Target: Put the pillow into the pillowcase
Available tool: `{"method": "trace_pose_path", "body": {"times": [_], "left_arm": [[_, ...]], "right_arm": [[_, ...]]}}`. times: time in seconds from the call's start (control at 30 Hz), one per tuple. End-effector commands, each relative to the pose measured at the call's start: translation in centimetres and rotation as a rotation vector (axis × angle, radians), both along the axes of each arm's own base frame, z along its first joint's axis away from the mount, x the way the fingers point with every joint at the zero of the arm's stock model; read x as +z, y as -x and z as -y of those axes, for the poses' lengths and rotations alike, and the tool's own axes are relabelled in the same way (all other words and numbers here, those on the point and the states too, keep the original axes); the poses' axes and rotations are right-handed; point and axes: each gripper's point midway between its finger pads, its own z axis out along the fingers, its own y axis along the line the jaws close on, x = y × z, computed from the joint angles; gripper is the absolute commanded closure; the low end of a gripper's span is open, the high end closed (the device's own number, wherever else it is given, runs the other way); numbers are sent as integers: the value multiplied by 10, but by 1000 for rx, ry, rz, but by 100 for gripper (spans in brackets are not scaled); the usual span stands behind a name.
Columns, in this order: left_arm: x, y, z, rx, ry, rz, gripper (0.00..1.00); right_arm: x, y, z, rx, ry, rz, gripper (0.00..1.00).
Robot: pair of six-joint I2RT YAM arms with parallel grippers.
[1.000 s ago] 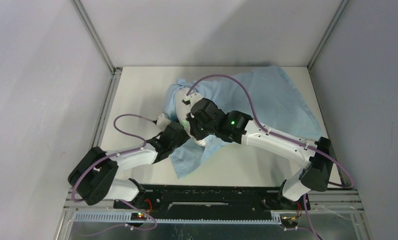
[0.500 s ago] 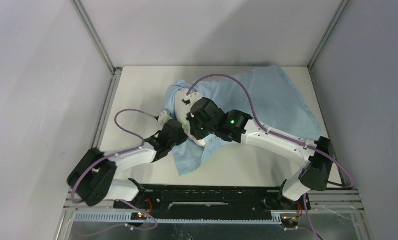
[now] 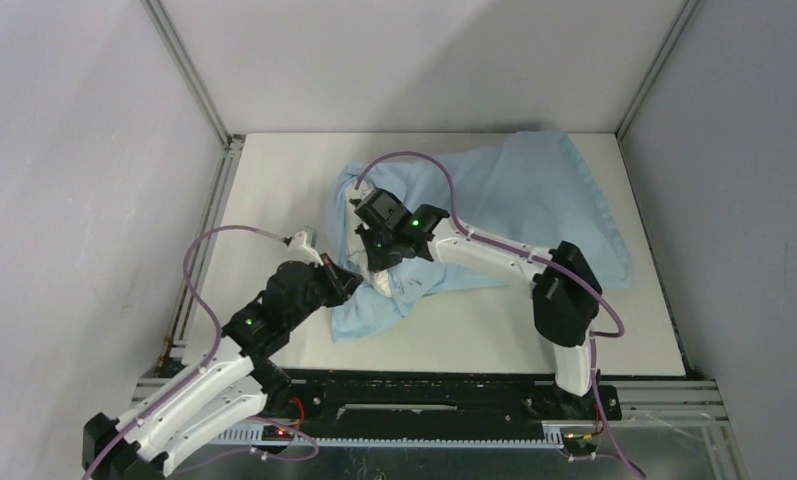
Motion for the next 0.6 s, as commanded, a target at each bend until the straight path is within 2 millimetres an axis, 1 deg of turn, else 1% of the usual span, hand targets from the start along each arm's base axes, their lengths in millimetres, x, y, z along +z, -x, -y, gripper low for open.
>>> {"method": "trace_pose_path", "body": {"times": [0.0,0.1,0.17,0.23,0.3,0.37,0.4,0.43,0.47,0.5,0.53,0.57], "left_arm": [[32,20,5,-110,53,87,100],[42,22,6,-116,77,108,100],[48,25,12,-145,123,117,100],[57,25,18,-163,168,133,100],[64,25,23,-177,196,142,100],[59,24,24,-175,188,124,100],[54,22,23,-166,177,112,100],[48,21,22,-157,168,97,100],[42,19,20,-140,162,79,100],[36,17,17,-120,153,62,100],[30,15,14,-99,141,44,100],[26,14,11,-80,132,31,100]], "right_arm": [[-41,-16,4,-72,59,-59,100],[-60,-14,2,-78,67,-85,100],[-70,-13,1,-82,75,-97,100],[-78,-12,2,-84,82,-109,100],[-80,-15,2,-96,69,-119,100],[-71,-11,-4,-77,9,-142,100],[-61,-10,-7,-70,-21,-131,100],[-50,-10,-10,-58,-53,-114,97],[-38,-9,-13,-43,-83,-100,90],[-21,-6,-16,-28,-119,-84,82],[-8,-3,-18,-12,-146,-73,73],[4,-1,-19,-1,-168,-60,66]]}}
